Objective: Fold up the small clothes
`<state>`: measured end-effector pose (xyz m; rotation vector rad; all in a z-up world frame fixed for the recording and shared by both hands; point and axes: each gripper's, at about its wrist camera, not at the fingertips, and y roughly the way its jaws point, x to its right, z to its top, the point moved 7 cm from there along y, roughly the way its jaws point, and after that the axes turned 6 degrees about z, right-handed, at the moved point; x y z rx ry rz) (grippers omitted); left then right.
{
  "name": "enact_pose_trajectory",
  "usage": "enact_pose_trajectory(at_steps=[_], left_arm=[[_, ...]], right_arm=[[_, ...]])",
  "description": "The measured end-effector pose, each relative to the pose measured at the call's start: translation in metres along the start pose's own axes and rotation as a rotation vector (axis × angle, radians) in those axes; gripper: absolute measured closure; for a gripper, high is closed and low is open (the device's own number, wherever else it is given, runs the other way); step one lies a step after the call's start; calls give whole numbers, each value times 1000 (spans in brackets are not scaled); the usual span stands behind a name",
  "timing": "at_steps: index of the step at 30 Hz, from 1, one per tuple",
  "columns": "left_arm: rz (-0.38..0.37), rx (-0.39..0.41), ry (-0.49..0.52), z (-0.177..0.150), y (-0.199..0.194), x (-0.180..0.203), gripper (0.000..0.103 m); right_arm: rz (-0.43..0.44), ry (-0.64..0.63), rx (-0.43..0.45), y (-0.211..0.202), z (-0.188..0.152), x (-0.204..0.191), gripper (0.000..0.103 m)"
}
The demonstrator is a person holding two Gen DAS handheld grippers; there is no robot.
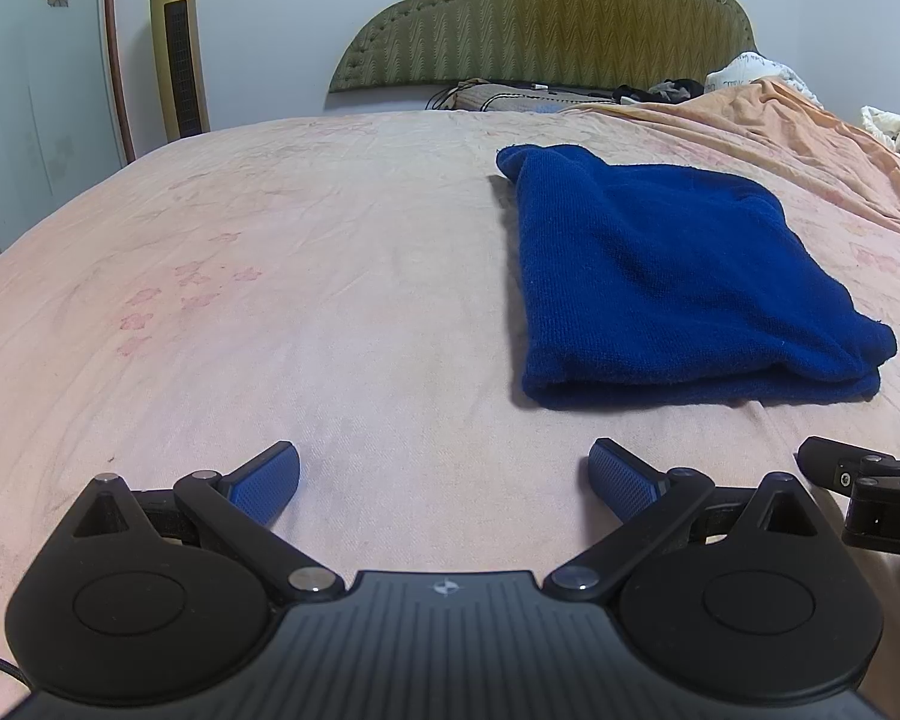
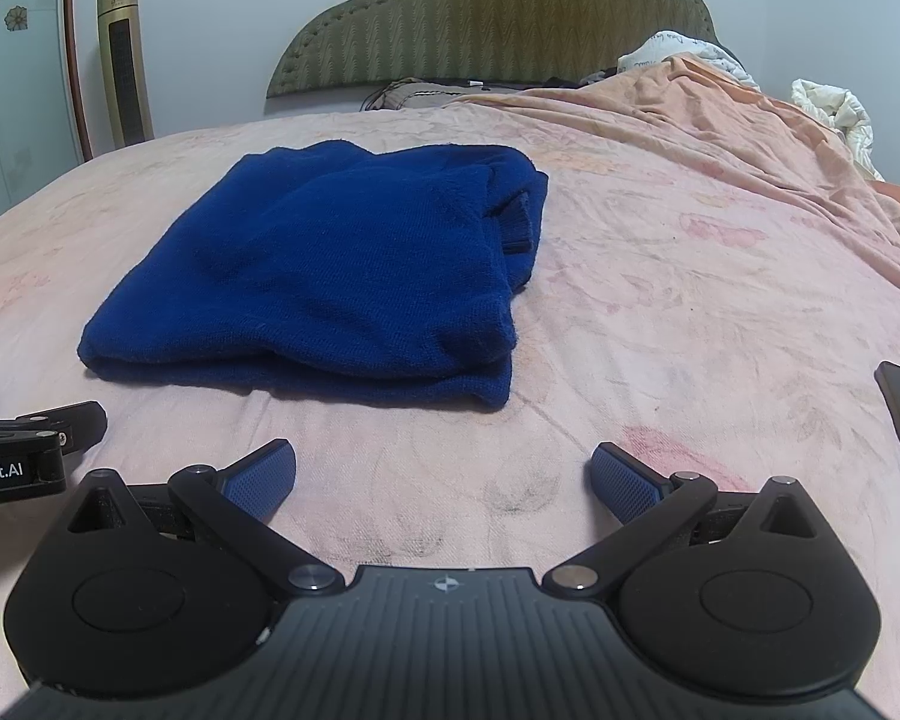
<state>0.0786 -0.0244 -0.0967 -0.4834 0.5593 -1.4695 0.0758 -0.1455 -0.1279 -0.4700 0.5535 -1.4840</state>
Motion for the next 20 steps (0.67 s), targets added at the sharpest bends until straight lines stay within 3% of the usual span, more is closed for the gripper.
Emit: enact_pose_trajectory(at_steps=[20], left_arm=[[-5,1,-3,1,-3,0,0]], right_arm=[[1,1,0,0,0,1,0]])
